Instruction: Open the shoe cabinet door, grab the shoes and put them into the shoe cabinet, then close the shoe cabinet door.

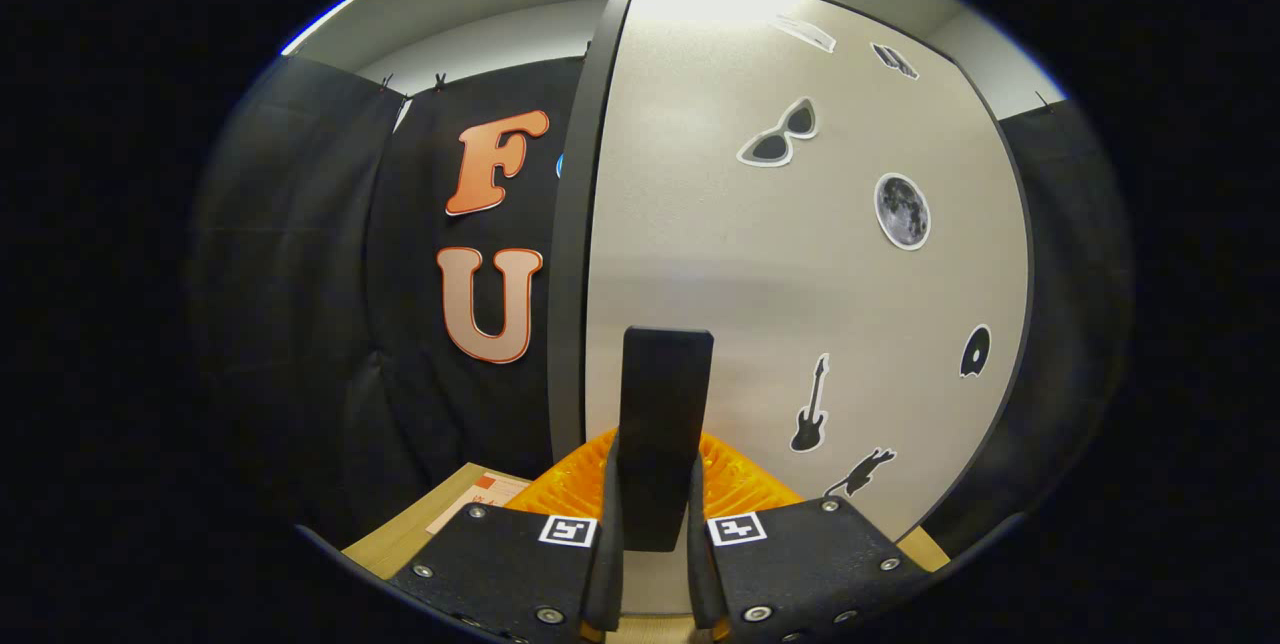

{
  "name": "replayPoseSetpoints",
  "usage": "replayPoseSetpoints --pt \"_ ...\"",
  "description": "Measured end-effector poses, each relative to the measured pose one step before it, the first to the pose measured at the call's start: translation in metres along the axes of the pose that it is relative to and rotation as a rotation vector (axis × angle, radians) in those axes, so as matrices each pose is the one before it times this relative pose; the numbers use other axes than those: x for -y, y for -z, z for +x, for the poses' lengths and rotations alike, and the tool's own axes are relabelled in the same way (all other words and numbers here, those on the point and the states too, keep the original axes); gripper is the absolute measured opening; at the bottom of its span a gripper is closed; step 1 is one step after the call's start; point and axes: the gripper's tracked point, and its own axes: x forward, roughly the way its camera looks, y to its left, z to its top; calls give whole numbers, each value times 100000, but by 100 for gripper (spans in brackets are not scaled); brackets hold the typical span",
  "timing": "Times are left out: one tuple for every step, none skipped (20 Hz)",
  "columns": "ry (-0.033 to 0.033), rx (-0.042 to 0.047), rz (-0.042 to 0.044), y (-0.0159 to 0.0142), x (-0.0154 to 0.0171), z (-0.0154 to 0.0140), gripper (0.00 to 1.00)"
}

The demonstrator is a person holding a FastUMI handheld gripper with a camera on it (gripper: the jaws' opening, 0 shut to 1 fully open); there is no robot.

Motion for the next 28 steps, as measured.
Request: replayPoseSetpoints --pt "-204 -216 582 19 45 -60 26" --pt "-252 120 719 -11 -12 -17 25" --pt "-301 206 316 -51 -5 5 25" --pt "-285 43 233 23 44 32 24" --pt "-288 218 193 -22 -25 -11 25" --pt "-294 -316 -11 31 -3 -25 24" --pt "-172 -153 480 20 -1 8 24" --pt "-64 -151 -71 -12 12 -33 24" --pt "-159 151 -181 -27 12 29 24" --pt "-311 -184 416 8 -22 -6 25" --pt "-125 -239 897 40 6 -17 25" --pt "41 -137 82 -38 17 3 24" --pt "601 -129 -37 -9 46 -104 24" --pt "1037 -58 219 -11 18 -145 24" --pt "902 -150 140 4 -5 -71 24" --pt "451 -182 -296 -13 48 -72 22" --pt "7 -357 592 54 53 -264 22" --pt "404 -851 1209 32 72 -329 20" --pt "628 -632 150 23 81 -319 20" --pt "472 -211 -723 -7 115 -404 19" --pt "395 -378 -215 124 132 -381 19" --pt "195 302 -324 -8 138 -476 19" --pt "-330 -18 -412 69 95 -480 19" --pt "-653 -628 -366 124 155 -500 19" --pt "-843 32 -185 -58 88 -319 19" --pt "-821 -522 37 58 187 -384 19" --pt "-728 -162 -97 27 92 -124 19" --pt "-413 467 -359 -80 132 -300 19"
